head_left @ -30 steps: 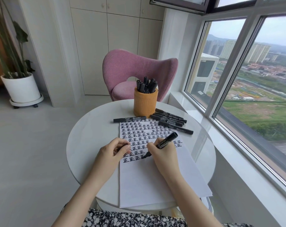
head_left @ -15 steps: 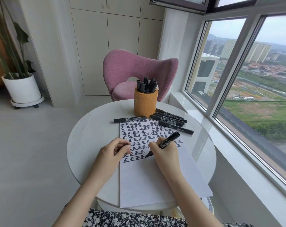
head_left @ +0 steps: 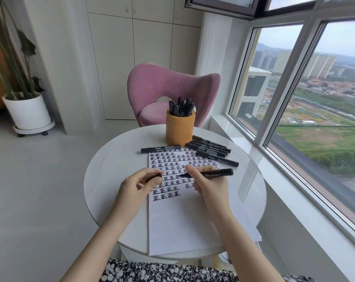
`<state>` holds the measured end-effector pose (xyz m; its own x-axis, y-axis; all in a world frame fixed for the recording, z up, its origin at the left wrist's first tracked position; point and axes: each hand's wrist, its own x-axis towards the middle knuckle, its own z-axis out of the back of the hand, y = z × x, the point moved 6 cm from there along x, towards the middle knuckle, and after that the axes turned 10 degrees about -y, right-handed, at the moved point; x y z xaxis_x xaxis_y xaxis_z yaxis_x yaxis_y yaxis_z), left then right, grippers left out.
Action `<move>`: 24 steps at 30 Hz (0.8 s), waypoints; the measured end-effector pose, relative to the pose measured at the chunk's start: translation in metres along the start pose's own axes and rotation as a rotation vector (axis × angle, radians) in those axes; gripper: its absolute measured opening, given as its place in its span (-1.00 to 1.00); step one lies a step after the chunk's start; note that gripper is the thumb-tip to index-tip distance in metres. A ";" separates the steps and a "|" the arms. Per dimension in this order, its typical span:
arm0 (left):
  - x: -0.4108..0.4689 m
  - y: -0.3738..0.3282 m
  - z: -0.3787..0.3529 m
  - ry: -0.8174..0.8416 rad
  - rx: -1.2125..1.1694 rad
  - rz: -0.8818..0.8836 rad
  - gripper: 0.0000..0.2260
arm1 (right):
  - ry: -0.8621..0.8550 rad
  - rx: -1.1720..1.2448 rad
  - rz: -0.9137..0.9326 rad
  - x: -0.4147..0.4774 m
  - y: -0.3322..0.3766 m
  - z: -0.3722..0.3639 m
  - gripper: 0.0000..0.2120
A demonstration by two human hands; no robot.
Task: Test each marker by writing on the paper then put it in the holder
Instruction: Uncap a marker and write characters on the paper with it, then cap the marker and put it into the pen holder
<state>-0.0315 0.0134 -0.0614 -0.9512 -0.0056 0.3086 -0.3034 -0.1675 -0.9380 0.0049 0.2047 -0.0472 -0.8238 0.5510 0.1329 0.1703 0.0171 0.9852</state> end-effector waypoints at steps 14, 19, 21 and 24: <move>-0.002 -0.019 -0.003 0.038 -0.090 0.051 -0.85 | 0.010 0.114 -0.101 -0.009 0.016 -0.007 -0.72; -0.006 -0.025 -0.009 0.051 -0.130 0.054 -0.85 | 0.029 0.120 -0.080 -0.012 0.020 -0.011 -0.73; -0.008 -0.027 -0.015 0.062 -0.141 0.066 -0.86 | 0.042 0.119 -0.079 -0.013 0.020 -0.013 -0.71; -0.011 -0.029 -0.020 0.069 -0.158 0.080 -0.88 | 0.073 0.102 -0.074 -0.015 0.019 -0.017 -0.59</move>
<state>-0.0134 0.0383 -0.0412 -0.9725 0.0562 0.2260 -0.2270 -0.0120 -0.9738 0.0112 0.1830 -0.0290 -0.8728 0.4827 0.0718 0.1591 0.1424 0.9770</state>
